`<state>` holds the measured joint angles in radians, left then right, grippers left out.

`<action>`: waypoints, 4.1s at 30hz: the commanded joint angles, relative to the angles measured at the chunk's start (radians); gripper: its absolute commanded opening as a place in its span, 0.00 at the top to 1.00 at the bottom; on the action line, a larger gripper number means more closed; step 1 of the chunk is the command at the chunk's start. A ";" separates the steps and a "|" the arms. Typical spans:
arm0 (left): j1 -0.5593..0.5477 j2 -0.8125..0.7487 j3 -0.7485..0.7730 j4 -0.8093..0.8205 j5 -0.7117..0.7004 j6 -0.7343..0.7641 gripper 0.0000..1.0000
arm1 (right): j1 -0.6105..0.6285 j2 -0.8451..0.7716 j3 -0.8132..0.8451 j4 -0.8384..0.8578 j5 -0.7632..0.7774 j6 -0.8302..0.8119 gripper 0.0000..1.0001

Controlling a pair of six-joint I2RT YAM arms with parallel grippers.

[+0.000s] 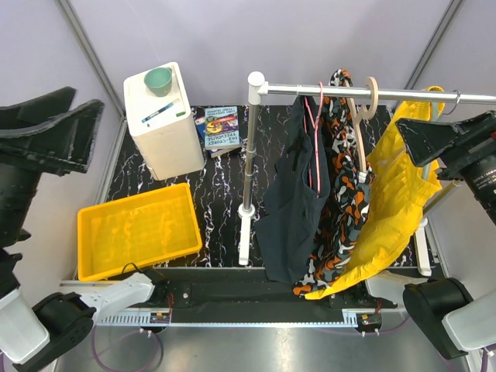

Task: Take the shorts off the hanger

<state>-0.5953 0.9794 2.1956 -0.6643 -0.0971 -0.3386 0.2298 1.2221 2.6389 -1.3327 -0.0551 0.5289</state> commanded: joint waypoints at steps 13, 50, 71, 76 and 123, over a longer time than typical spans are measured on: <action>-0.622 0.175 -0.266 0.066 -0.237 -0.067 0.14 | -0.004 -0.027 -0.138 -0.181 -0.351 -0.110 0.00; -0.666 0.728 0.015 -0.093 -0.282 -0.378 0.66 | -0.004 -0.122 -0.424 -0.103 -0.631 -0.073 0.00; -0.615 0.660 -0.059 -0.069 -0.161 -0.334 1.00 | -0.004 -0.173 -0.546 0.015 -0.661 -0.038 0.00; -0.615 0.591 -0.100 -0.054 -0.167 -0.297 1.00 | -0.006 -0.174 -0.577 0.047 -0.687 -0.024 0.00; -0.612 0.360 -0.364 -0.015 0.211 -0.516 1.00 | 0.006 -0.124 -0.832 0.675 -0.818 -0.007 0.13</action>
<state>-1.2091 1.3392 1.8038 -0.7551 0.0746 -0.7914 0.2283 1.1072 1.8252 -0.7776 -0.8555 0.5144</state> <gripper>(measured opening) 0.028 0.886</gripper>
